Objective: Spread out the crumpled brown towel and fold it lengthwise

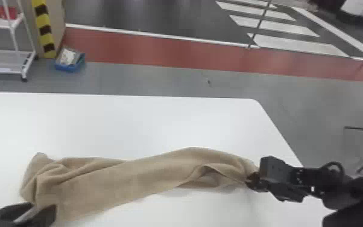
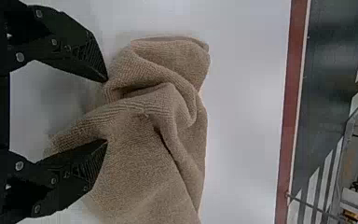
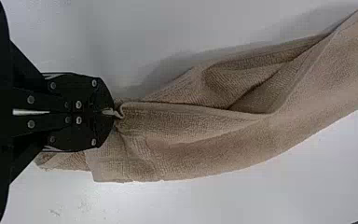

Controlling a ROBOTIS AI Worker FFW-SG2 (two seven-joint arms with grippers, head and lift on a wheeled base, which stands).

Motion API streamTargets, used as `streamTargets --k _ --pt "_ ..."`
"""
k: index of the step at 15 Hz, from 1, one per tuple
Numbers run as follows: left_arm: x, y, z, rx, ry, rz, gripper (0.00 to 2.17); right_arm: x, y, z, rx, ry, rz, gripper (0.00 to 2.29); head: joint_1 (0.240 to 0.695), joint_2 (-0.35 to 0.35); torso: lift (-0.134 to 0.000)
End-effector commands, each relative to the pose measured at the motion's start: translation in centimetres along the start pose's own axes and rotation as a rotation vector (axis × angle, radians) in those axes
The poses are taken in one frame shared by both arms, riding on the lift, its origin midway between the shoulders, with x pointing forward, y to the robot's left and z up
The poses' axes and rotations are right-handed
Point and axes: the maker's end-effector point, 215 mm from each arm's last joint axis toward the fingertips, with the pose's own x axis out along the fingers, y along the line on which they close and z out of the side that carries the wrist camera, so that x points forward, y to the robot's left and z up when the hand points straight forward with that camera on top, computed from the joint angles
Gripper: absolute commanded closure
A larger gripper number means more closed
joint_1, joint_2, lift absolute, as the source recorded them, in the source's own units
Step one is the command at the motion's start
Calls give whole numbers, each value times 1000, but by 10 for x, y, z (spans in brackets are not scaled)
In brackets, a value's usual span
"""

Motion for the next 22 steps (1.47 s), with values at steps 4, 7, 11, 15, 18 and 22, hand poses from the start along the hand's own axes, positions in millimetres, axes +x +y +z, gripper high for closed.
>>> streamTargets --k 4,7,11,15,18,22 --pt "-26 10 46 52 -102 26 1912 -5 -1 -10 16 11 -13 2152 695 -292 -124" --pt "-61 10 67 41 -67 18 1912 -15 -11 -4 -1 5 -43 2152 695 -286 -124" --pt "-66 -25 79 62 7 -10 1902 -18 -6 14 -10 -15 -38 2152 695 -269 -124" --pt "-29 -36 23 58 129 -29 292 -16 -3 8 -5 -3 -28 2152 695 -299 -124" --pt "-12 -31 15 66 123 -16 248 -14 1 6 -1 1 -21 2152 695 -327 -124" --pt "-1 -27 15 75 105 -4 269 -12 4 4 5 2 -15 2152 695 -327 -124"
